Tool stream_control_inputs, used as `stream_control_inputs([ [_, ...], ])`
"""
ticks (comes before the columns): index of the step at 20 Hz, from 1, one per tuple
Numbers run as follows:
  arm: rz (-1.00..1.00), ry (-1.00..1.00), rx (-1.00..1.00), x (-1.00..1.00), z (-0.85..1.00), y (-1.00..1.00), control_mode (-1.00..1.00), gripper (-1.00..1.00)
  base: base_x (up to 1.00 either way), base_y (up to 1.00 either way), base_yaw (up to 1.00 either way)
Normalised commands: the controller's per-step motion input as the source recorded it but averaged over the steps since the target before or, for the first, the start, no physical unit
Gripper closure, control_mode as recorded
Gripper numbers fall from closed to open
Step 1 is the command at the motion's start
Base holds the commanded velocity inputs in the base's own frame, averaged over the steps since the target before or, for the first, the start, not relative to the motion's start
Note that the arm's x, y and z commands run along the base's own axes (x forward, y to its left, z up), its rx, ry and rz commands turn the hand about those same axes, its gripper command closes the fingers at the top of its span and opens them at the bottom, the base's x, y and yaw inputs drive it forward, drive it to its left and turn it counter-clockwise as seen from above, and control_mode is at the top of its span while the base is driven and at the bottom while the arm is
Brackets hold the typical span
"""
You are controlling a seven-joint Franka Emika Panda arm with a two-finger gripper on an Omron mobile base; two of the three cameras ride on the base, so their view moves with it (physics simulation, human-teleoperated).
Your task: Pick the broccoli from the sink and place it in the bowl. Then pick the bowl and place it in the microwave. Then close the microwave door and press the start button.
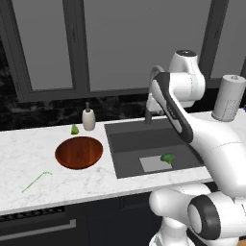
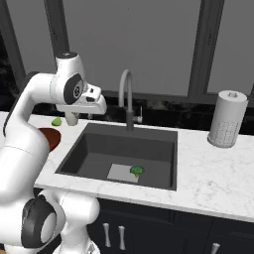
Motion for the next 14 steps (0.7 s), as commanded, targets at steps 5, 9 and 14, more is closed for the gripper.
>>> stream_control_inputs([
  [5,0.00,0.00,0.00,-0.10,-0.02,0.00,-1.00,-1.00,0.00,0.00,0.00],
  [9,0.00,0.00,0.03,-0.11,-0.45,-0.51,-1.00,-1.00,0.00,0.00,0.00],
  [14,0.00,0.05,0.10,-0.02,-0.93,-0.88,-1.00,-1.00,0.00,0.00,0.00],
])
